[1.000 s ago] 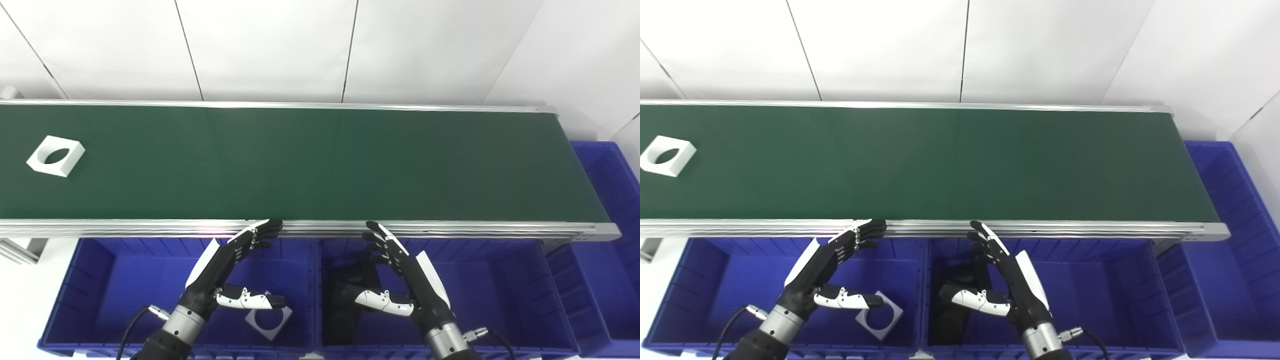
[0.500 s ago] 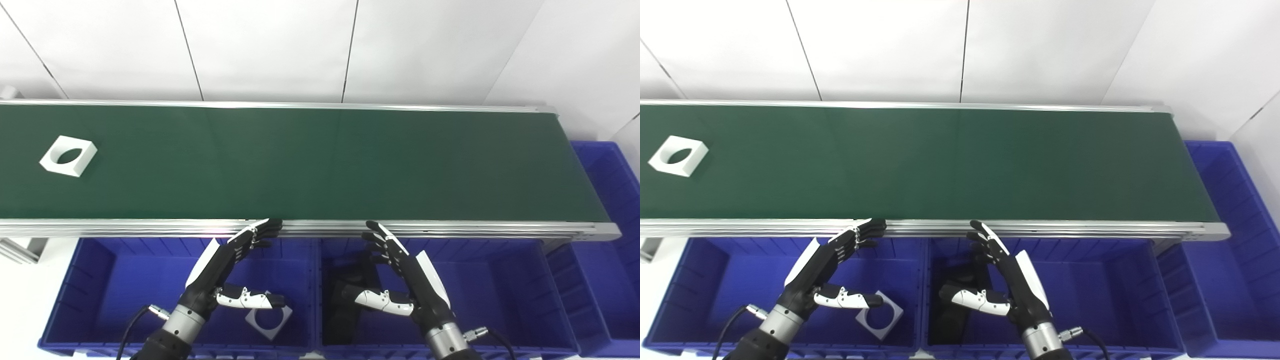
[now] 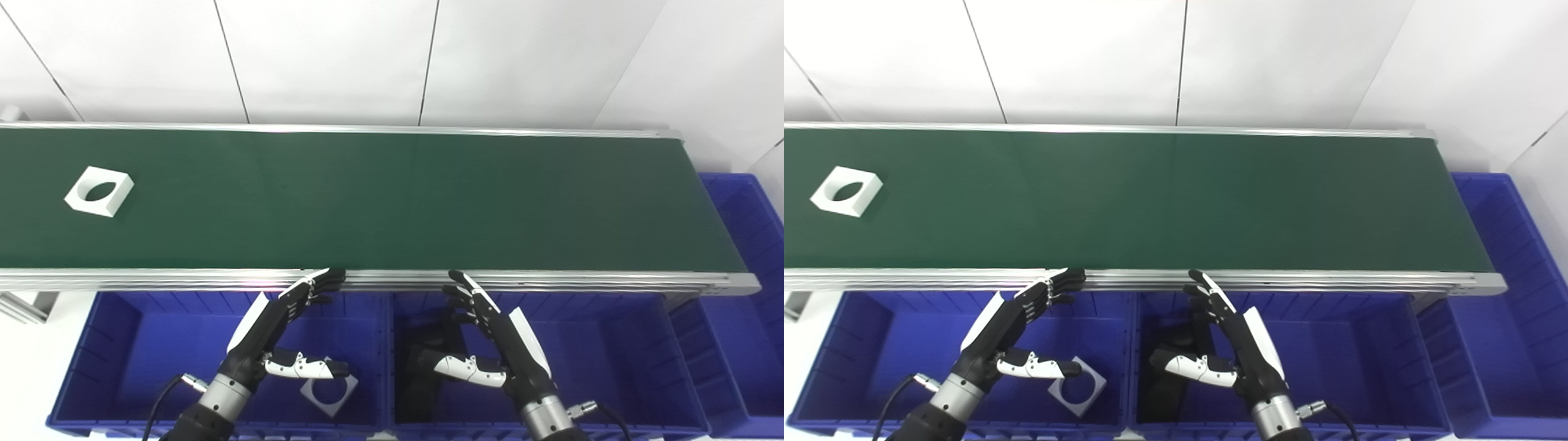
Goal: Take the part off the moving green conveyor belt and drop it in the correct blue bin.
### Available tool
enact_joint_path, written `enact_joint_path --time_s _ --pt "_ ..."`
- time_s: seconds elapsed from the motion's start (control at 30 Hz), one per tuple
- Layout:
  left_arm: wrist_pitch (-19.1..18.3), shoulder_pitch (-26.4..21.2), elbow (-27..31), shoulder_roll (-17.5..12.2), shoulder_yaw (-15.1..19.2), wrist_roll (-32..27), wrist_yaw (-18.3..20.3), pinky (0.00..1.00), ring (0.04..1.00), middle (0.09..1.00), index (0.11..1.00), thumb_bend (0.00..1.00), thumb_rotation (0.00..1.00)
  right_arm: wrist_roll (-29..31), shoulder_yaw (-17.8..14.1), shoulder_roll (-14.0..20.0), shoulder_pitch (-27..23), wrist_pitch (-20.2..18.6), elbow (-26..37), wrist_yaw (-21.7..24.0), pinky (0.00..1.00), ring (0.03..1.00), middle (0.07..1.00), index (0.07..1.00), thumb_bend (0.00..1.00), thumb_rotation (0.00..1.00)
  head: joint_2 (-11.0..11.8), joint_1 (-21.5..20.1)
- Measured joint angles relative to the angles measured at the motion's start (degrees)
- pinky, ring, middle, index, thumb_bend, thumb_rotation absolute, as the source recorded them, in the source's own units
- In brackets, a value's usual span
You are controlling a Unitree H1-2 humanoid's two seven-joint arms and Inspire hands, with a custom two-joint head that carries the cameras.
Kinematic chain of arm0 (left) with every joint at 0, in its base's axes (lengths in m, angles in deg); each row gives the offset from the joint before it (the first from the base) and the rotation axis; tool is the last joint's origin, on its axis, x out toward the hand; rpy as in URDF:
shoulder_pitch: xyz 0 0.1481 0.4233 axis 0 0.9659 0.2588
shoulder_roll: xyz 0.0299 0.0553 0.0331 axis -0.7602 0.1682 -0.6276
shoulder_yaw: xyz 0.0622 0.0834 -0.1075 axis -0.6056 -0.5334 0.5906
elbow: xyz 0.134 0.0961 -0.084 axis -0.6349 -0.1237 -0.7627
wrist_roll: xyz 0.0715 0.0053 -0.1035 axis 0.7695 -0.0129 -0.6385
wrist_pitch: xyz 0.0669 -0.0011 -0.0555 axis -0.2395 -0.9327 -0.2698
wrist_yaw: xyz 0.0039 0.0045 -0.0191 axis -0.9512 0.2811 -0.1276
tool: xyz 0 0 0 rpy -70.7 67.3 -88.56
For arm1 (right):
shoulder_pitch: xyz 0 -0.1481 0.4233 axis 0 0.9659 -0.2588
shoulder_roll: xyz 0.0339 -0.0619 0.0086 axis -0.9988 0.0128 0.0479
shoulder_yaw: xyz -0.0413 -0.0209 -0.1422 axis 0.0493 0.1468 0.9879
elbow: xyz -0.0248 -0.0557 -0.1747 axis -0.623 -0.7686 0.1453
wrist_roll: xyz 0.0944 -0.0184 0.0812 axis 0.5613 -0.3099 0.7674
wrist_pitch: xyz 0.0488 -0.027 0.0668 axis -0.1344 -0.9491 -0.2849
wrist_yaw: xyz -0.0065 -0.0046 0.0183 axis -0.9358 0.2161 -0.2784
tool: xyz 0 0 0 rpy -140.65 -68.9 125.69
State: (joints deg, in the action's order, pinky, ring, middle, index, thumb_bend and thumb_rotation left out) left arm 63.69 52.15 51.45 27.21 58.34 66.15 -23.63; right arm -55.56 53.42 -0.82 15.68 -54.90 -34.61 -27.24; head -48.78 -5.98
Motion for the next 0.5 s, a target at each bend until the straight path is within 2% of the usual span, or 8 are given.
enact_joint_path --time_s 0.23,0.37,0.4,0.5 --pt "0.0 0.0 0.0 -0.06 -0.01 -0.08 0.24 0.79 0.837 0.855 0.844 0.86 0.29 0.31 -0.03 -0.09 0.0 0.0 0.0 0.03 0.78 0.846 0.868 0.941 0.8 0.4 0.0 0.0" --pt "0.06 -0.02 -0.39 0.05 -0.03 -0.03 0.23 0.79 0.832 0.848 0.833 0.86 0.27 0.87 -0.12 0.02 -0.13 0.35 -0.61 0.08 0.77 0.845 0.867 0.943 0.8 0.41 1.76 3.16" --pt "0.09 -0.02 -0.76 0.15 -0.07 0.03 0.22 0.79 0.832 0.848 0.831 0.86 0.27 1.08 -0.16 0.15 -0.19 0.96 -1.19 0.11 0.78 0.848 0.869 0.946 0.79 0.41 2.98 5.77" --pt "0.36 0.1 -1.61 0.57 -0.43 0.63 0.15 0.78 0.831 0.848 0.836 0.85 0.26 2.12 -0.41 1.0 0.07 1.97 -1.52 0.64 0.78 0.85 0.871 0.949 0.79 0.4 4.3 8.7"
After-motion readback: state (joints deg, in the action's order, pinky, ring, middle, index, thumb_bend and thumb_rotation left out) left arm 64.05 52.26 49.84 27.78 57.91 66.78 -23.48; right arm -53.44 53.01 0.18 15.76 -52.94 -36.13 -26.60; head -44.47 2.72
